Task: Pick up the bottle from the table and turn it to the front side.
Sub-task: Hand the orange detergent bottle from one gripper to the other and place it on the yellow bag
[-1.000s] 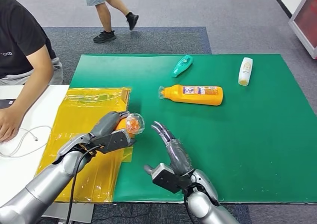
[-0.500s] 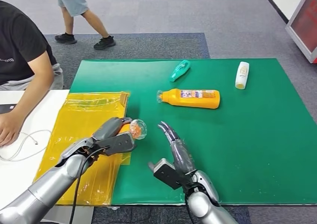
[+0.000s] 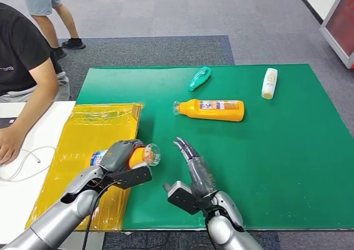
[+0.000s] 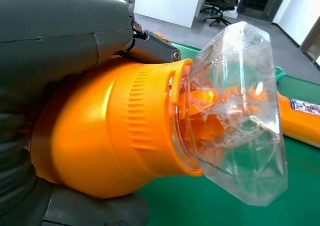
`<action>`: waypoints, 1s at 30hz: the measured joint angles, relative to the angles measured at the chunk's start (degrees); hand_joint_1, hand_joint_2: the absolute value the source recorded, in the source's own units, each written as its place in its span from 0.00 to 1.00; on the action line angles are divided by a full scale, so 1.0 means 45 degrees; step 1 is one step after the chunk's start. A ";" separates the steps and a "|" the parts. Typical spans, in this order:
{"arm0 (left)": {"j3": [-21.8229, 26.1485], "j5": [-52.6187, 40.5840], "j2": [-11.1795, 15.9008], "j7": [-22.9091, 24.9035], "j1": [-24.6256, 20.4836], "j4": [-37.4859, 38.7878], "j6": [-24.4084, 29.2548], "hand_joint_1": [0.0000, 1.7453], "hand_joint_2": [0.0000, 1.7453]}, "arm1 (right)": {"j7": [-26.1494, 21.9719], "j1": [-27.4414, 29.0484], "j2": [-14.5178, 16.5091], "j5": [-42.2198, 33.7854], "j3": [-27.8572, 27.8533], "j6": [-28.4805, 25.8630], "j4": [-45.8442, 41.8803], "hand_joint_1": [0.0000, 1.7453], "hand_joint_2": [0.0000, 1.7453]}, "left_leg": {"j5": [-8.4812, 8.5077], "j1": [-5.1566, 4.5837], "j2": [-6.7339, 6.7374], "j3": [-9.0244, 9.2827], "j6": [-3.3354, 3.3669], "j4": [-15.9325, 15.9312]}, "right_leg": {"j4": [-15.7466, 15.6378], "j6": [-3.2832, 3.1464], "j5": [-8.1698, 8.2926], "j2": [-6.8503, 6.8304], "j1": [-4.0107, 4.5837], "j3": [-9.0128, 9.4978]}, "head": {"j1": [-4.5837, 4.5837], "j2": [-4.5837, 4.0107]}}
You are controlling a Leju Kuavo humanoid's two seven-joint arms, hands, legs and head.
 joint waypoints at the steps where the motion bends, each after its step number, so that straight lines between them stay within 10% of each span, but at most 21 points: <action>1: 0.0023 -0.0039 -0.0001 0.0000 0.0035 -0.0011 0.0007 1.00 1.00 | -0.0018 0.0001 0.0001 0.0024 0.0000 0.0005 0.0006 0.00 1.00 | -0.0002 0.0000 0.0000 0.0001 -0.0003 -0.0003 | 0.0000 -0.0002 -0.0003 0.0000 0.0000 -0.0001 | 0.0000 0.0000; 23: 0.1140 -0.0491 -0.0800 -0.0221 0.0382 0.0677 0.1233 0.97 1.00 | -0.0074 -0.0010 0.0015 0.0461 0.0105 -0.0034 0.0078 0.00 1.00 | -0.0005 0.0000 0.0000 0.0016 -0.0015 -0.0033 | 0.0000 -0.0011 -0.0013 0.0000 -0.0002 -0.0007 | 0.0000 0.0000; 24: 0.1210 -0.0461 -0.0872 -0.0317 0.0379 0.0748 0.1332 0.89 1.00 | -0.0072 -0.0013 0.0015 0.0484 0.0126 -0.0054 0.0078 0.00 1.00 | -0.0004 0.0000 0.0000 0.0016 -0.0014 -0.0034 | 0.0000 -0.0010 -0.0013 -0.0001 -0.0002 -0.0007 | 0.0000 0.0000; 28: 0.1416 -0.0391 -0.1078 -0.0618 0.0444 0.0903 0.1721 0.02 1.00 | -0.0062 -0.0050 0.0015 0.0641 0.0238 -0.0206 0.0078 0.00 1.00 | 0.0006 0.0000 -0.0003 0.0013 -0.0025 -0.0035 | 0.0000 -0.0009 -0.0014 -0.0002 -0.0001 -0.0007 | 0.0001 0.0000; 30: 0.1509 -0.0386 -0.1174 -0.0701 0.0582 0.0987 0.1869 0.00 1.00 | -0.0051 -0.0073 0.0015 0.0664 0.0327 -0.0233 0.0078 0.00 1.00 | 0.0029 0.0000 0.0000 0.0007 -0.0061 -0.0035 | 0.0000 -0.0010 -0.0012 0.0003 -0.0001 -0.0020 | 0.0000 0.0000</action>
